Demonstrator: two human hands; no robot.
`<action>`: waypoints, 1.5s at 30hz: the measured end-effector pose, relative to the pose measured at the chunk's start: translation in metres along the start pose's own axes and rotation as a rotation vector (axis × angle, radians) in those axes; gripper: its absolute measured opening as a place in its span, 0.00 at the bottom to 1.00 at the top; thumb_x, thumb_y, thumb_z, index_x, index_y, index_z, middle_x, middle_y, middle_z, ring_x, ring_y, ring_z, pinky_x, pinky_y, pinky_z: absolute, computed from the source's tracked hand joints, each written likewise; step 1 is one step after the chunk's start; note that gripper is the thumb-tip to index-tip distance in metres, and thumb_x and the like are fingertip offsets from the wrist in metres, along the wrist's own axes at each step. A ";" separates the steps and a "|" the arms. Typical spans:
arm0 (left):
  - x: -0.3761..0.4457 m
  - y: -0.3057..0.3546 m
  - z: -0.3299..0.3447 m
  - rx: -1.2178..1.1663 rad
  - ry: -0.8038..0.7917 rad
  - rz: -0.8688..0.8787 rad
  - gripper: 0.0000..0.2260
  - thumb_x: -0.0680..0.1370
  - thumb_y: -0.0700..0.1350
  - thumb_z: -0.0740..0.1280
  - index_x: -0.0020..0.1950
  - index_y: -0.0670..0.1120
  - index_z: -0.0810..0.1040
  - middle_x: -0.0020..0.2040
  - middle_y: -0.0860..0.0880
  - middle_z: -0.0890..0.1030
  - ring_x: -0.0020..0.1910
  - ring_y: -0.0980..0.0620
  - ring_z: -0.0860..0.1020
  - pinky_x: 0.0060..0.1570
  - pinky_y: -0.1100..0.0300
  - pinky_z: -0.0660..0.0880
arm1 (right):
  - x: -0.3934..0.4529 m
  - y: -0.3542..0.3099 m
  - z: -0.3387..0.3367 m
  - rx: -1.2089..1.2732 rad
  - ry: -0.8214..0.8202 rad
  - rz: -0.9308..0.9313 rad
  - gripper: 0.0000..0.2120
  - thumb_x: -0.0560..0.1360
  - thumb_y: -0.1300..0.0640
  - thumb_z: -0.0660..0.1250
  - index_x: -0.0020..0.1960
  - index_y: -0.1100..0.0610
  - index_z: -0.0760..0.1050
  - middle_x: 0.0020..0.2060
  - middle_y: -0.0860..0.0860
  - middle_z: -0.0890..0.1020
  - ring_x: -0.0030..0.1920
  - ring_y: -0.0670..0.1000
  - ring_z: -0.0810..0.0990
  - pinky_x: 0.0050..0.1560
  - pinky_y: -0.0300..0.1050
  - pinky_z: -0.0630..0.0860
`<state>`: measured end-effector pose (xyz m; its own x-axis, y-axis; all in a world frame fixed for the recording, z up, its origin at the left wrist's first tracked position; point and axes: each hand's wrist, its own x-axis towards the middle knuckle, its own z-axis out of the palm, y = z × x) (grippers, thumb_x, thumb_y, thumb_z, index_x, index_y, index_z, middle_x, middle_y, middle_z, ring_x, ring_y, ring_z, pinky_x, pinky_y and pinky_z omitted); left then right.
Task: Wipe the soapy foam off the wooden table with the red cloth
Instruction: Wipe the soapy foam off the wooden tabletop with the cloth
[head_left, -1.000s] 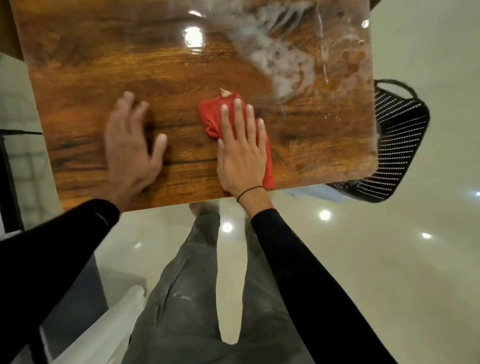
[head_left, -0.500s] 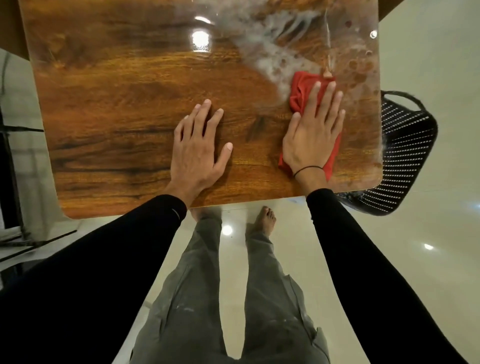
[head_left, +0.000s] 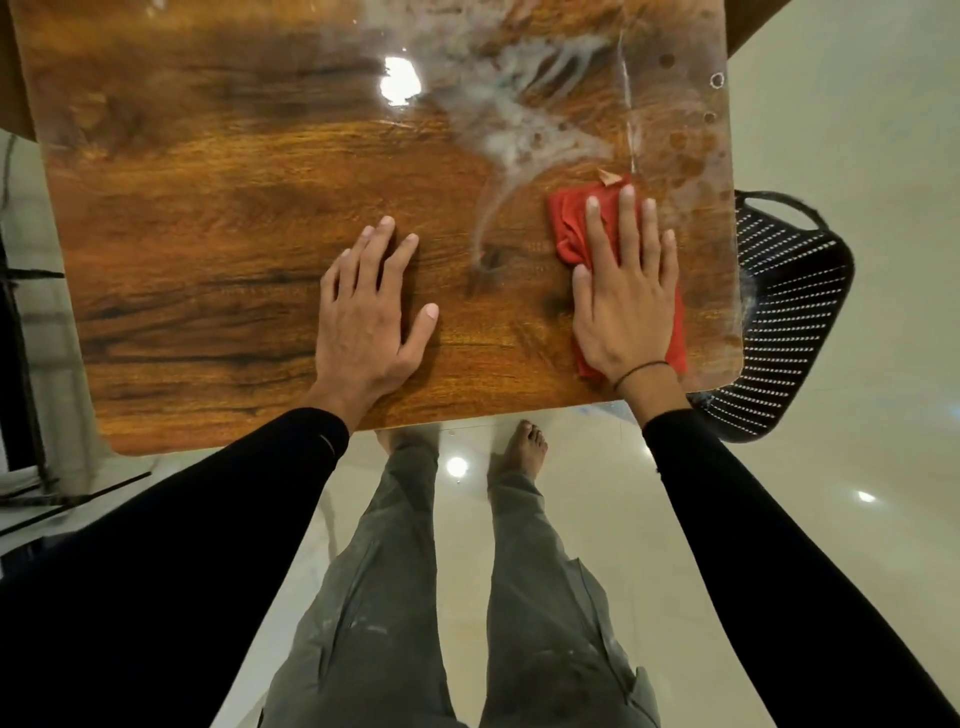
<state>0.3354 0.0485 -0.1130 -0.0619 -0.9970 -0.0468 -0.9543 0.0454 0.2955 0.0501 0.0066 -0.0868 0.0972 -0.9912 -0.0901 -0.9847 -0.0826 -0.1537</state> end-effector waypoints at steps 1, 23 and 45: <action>0.000 0.000 0.000 -0.003 0.000 -0.003 0.33 0.85 0.61 0.60 0.88 0.49 0.61 0.89 0.44 0.59 0.88 0.42 0.58 0.85 0.40 0.55 | 0.009 -0.008 0.000 -0.001 -0.008 -0.031 0.31 0.91 0.46 0.50 0.92 0.49 0.50 0.91 0.58 0.50 0.91 0.62 0.48 0.90 0.65 0.48; -0.003 0.001 -0.001 -0.096 0.032 -0.006 0.38 0.85 0.67 0.54 0.89 0.44 0.59 0.89 0.43 0.61 0.88 0.43 0.60 0.85 0.43 0.56 | 0.002 -0.058 0.014 0.022 -0.150 -0.651 0.31 0.91 0.44 0.49 0.92 0.49 0.49 0.91 0.57 0.49 0.91 0.61 0.47 0.89 0.66 0.49; 0.000 -0.004 0.002 -0.038 0.008 0.002 0.39 0.84 0.66 0.59 0.89 0.46 0.59 0.89 0.43 0.60 0.88 0.43 0.60 0.86 0.50 0.47 | 0.050 -0.049 0.006 -0.009 -0.122 -0.538 0.31 0.91 0.47 0.51 0.92 0.52 0.51 0.91 0.56 0.50 0.91 0.60 0.47 0.89 0.65 0.51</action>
<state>0.3388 0.0489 -0.1163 -0.0614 -0.9974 -0.0388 -0.9423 0.0451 0.3318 0.1041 -0.0384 -0.0898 0.6025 -0.7899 -0.1143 -0.7926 -0.5756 -0.2011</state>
